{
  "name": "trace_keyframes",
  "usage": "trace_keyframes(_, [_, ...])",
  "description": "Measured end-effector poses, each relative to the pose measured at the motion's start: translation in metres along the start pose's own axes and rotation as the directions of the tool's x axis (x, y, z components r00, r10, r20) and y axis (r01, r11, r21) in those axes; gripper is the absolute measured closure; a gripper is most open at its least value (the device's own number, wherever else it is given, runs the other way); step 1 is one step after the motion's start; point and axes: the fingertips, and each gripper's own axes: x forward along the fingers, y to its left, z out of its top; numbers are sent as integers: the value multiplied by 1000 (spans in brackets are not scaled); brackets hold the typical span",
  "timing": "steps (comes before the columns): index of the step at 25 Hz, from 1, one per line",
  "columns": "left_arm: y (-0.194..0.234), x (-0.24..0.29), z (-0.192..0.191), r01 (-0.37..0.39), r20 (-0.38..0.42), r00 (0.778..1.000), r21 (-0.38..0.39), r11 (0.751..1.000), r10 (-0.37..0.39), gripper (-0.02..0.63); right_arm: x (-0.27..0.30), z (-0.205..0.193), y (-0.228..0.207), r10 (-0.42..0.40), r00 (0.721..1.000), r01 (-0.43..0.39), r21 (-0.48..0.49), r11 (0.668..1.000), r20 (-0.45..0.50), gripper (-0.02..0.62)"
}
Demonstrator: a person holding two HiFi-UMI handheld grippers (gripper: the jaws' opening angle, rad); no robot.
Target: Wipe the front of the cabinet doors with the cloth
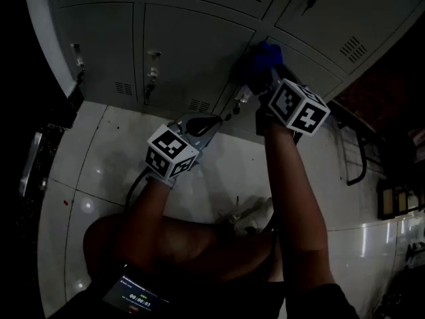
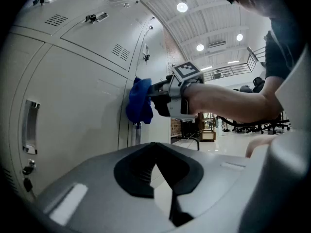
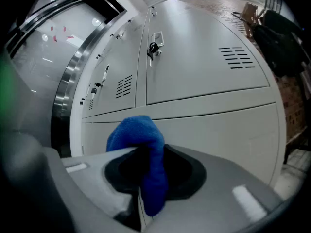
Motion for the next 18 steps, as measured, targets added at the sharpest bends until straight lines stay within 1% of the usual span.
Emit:
trace_keyframes(6, [-1, 1, -2, 13, -1, 1000, -3, 1000, -13, 604, 12, 3, -5, -2, 999, 2, -5, 1000, -36, 518])
trace_keyframes(10, [-2, 1, -3, 16, -3, 1000, 0, 1000, -16, 604, 3, 3, -21, -21, 999, 21, 0, 1000, -41, 518])
trace_keyframes(14, [-3, 1, -5, 19, -13, 1000, 2, 1000, -19, 606, -12, 4, -55, -66, 997, 66, 1, 998, -48, 518])
trace_keyframes(18, [-5, 3, -8, 26, -27, 999, 9, 1000, -26, 604, -35, 8, -103, -139, 989, 139, -1, 990, -51, 518])
